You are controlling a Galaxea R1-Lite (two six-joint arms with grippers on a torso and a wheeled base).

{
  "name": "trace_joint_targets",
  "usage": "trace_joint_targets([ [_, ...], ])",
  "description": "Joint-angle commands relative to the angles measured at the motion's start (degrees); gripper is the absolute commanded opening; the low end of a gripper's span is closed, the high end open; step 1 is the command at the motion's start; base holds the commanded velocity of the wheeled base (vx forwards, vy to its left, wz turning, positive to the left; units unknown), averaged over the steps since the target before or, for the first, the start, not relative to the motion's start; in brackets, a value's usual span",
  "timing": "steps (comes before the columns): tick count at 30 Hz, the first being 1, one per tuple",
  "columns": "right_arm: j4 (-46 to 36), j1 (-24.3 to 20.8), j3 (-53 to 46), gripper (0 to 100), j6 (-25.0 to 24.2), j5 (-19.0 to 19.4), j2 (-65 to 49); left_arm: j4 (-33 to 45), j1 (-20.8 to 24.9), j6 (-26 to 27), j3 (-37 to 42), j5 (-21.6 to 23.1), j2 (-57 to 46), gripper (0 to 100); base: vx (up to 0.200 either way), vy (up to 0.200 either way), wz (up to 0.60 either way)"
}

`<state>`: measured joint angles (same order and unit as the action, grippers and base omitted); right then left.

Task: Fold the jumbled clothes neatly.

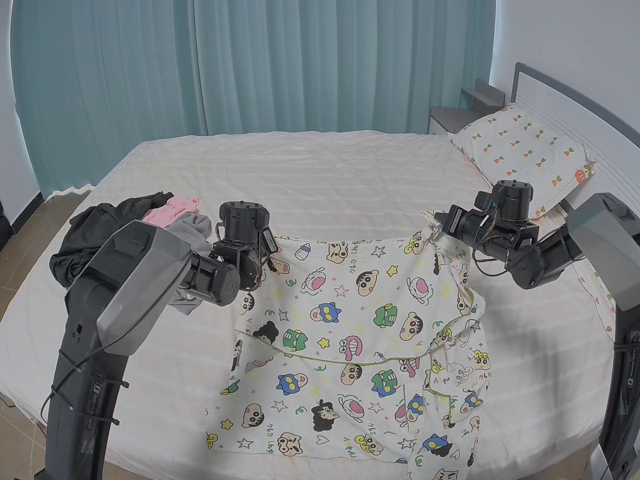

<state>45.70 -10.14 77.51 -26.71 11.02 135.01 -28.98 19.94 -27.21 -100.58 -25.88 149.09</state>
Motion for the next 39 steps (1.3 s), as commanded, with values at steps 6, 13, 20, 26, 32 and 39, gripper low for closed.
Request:
trace_joint_targets([
  [6,-0.3,-0.1,12.7,0,-0.1,-7.7,14.4,8.8,-0.5,1.9,-14.0,-3.4,14.1,0,0.000,0.000,0.00],
  [13,-2.3,1.4,20.0,100,-3.8,-8.9,18.3,15.4,-2.5,2.4,-14.0,-6.8,22.6,100,0.000,0.000,0.00],
  [20,-4.7,3.0,25.1,100,-14.2,-10.6,19.4,16.8,-5.9,3.5,-14.0,-8.2,25.8,100,0.000,0.000,0.00],
  [26,-13.5,5.0,28.9,100,-16.4,-11.6,20.3,16.8,-8.3,3.5,-14.0,-8.2,24.7,100,0.000,0.000,0.00],
  [32,-16.3,6.5,29.8,100,-20.6,-13.2,20.0,16.8,-9.9,3.5,-14.0,-8.2,21.2,100,0.000,0.000,0.00],
  [39,-16.9,7.5,10.9,100,-20.0,-5.2,8.7,23.6,-8.6,-0.9,-14.0,-7.8,12.1,100,0.000,0.000,0.00],
])
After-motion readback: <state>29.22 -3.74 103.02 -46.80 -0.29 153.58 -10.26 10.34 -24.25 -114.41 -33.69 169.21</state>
